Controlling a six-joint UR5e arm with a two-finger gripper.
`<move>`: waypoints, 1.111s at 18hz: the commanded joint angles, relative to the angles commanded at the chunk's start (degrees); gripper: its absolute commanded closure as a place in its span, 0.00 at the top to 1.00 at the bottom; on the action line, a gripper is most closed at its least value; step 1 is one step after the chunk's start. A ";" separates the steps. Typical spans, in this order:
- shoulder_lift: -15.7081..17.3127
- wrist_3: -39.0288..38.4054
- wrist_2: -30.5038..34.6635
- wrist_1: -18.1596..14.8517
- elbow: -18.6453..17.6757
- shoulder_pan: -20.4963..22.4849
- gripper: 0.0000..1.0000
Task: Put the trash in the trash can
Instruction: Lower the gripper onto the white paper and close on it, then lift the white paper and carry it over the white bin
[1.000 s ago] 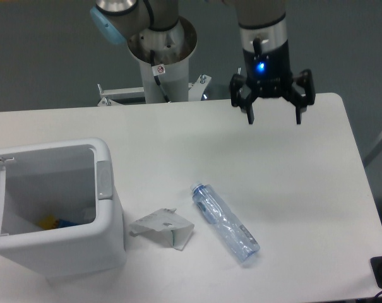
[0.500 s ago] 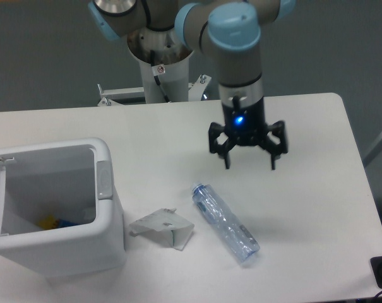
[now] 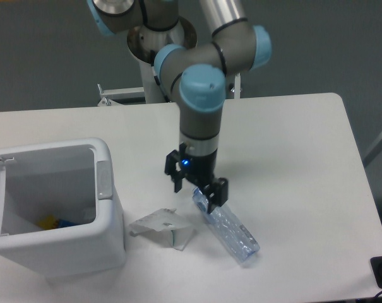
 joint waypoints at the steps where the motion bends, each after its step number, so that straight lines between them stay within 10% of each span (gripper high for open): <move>1: -1.14 0.00 0.00 1.23 0.00 -0.18 1.00; 8: -5.99 -0.61 0.08 4.05 0.26 -1.67 1.00; 10: -6.08 -1.40 0.26 3.97 0.09 -1.76 0.73; 12: -5.90 -6.47 0.35 3.96 0.35 -1.76 0.10; 13: -5.81 -7.55 0.35 3.96 0.35 -1.76 0.00; 20: -4.24 -8.00 0.26 3.79 0.61 -1.59 0.00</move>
